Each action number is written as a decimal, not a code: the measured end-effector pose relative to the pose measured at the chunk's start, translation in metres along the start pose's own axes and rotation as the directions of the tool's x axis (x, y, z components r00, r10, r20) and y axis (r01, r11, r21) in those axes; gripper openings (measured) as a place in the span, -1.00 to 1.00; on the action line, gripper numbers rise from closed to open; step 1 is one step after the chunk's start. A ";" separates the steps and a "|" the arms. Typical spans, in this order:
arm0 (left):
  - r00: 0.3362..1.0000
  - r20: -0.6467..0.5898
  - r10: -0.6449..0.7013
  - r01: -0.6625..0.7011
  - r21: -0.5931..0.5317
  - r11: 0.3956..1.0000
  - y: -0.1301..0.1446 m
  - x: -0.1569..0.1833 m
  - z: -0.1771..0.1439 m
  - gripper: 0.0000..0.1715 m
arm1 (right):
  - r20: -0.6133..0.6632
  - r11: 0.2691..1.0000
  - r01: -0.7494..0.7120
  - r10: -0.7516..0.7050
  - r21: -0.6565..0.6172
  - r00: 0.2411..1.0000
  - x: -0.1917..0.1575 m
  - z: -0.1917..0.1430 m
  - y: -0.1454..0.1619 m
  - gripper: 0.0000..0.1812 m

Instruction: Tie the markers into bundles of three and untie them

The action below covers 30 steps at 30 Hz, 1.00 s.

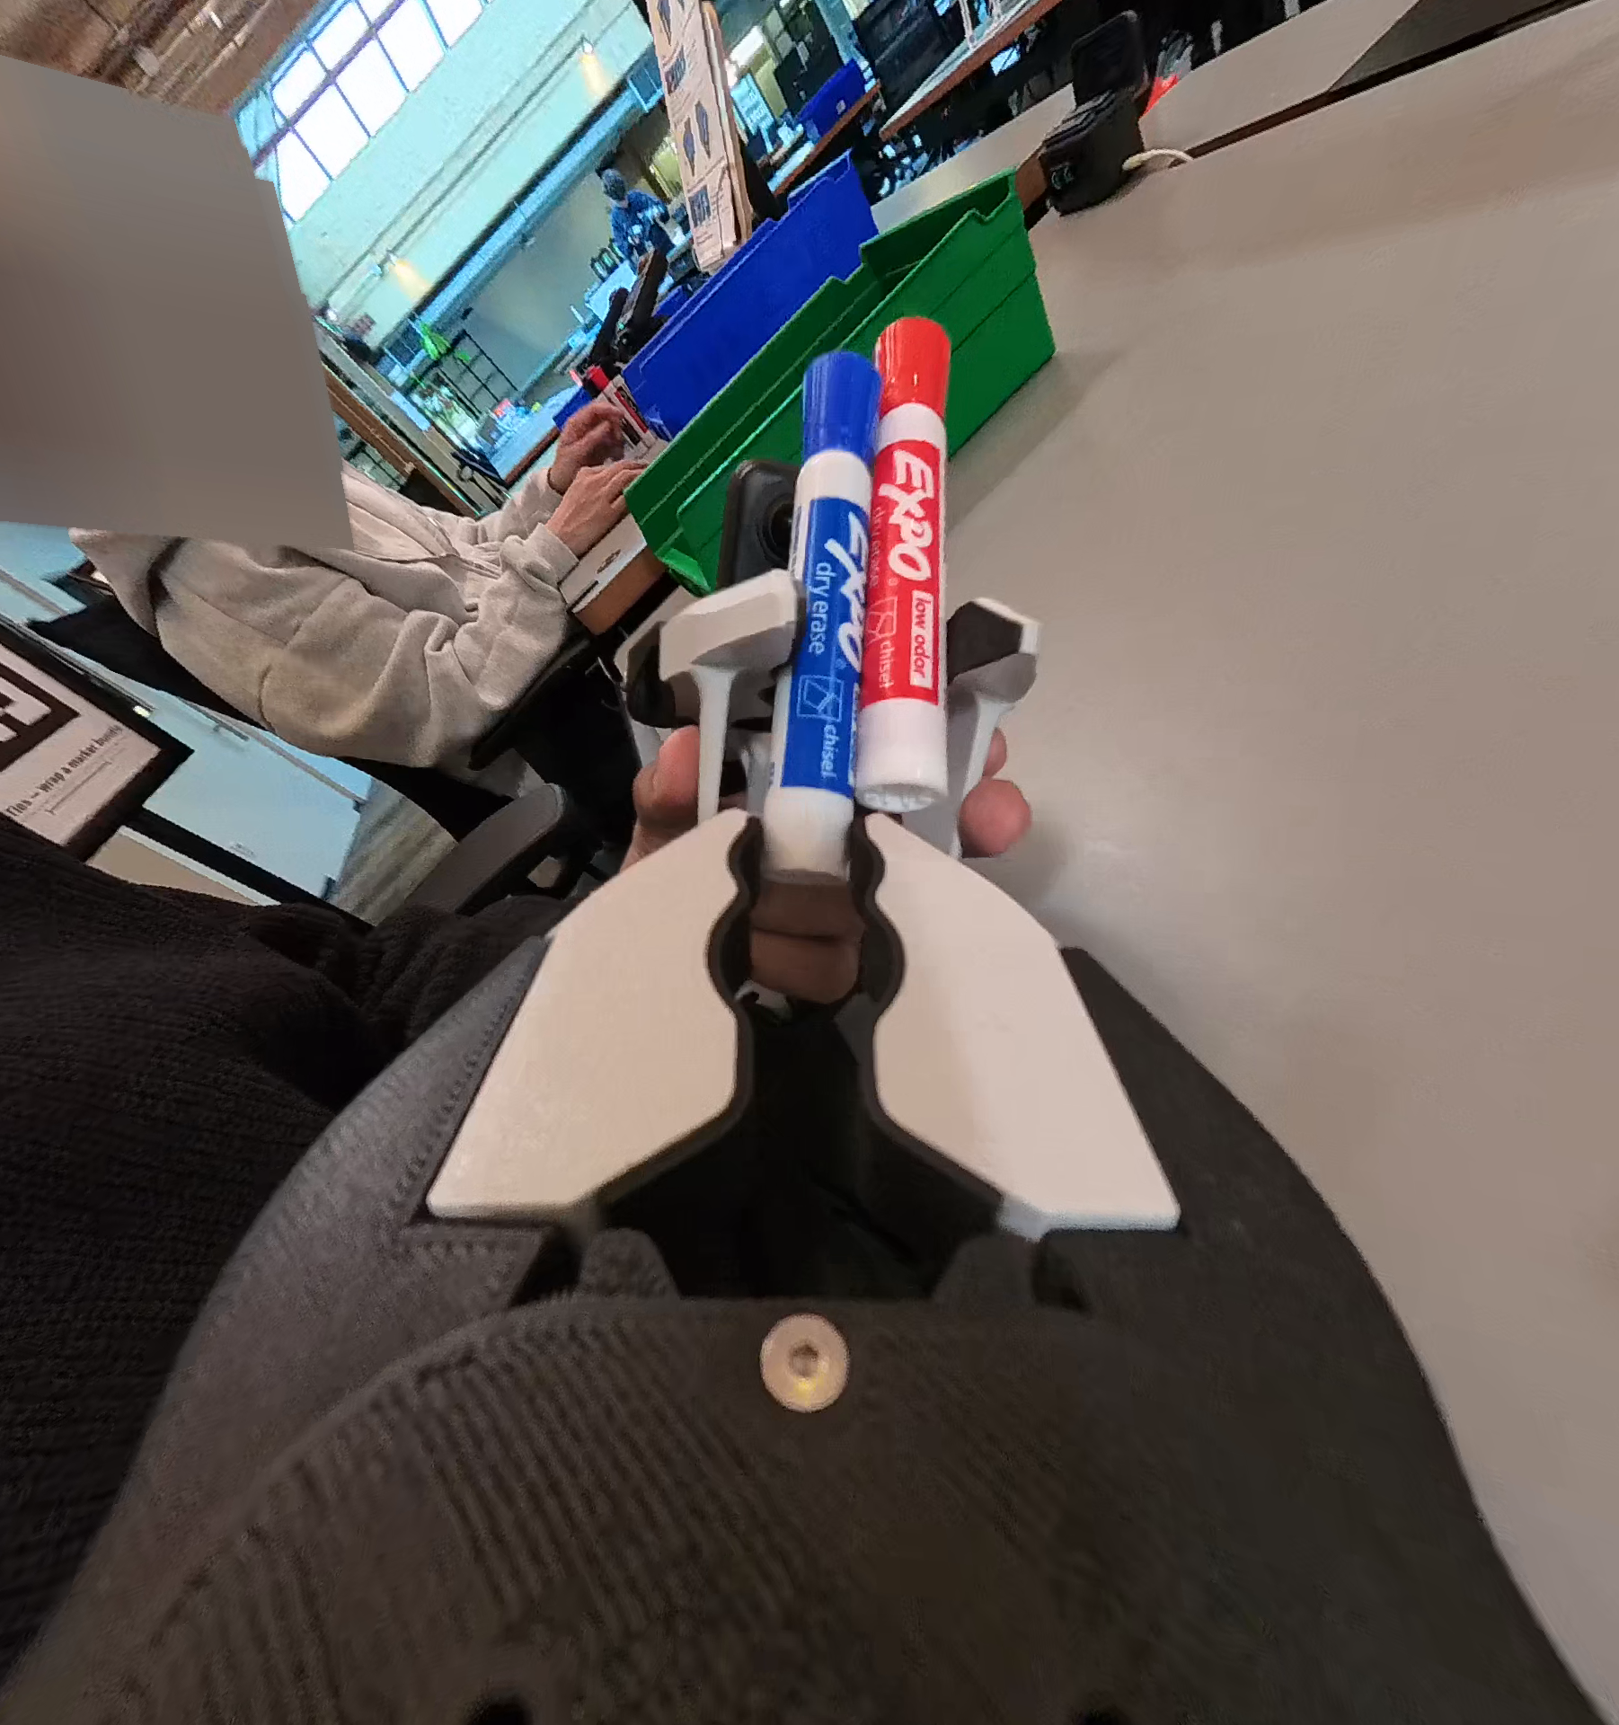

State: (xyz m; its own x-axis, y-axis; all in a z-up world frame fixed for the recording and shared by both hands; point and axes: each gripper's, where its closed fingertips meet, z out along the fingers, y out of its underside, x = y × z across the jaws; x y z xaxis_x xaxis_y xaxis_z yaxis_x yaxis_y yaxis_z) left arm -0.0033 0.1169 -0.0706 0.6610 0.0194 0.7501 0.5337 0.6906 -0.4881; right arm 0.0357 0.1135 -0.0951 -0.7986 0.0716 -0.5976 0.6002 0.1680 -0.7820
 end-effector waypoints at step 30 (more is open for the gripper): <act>1.000 -0.015 -0.018 0.018 0.053 0.998 -0.017 -0.001 -0.010 -0.57 | 0.124 0.989 -0.065 0.082 -0.131 0.989 0.000 -0.032 0.017 -0.79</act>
State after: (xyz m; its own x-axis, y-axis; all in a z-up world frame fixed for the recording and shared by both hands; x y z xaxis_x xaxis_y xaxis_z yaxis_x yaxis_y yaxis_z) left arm -0.0078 0.0984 -0.0676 0.6595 -0.0038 0.7517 0.5171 0.7280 -0.4501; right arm 0.0448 0.1475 -0.1028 -0.7353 -0.0374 -0.6767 0.6400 0.2902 -0.7115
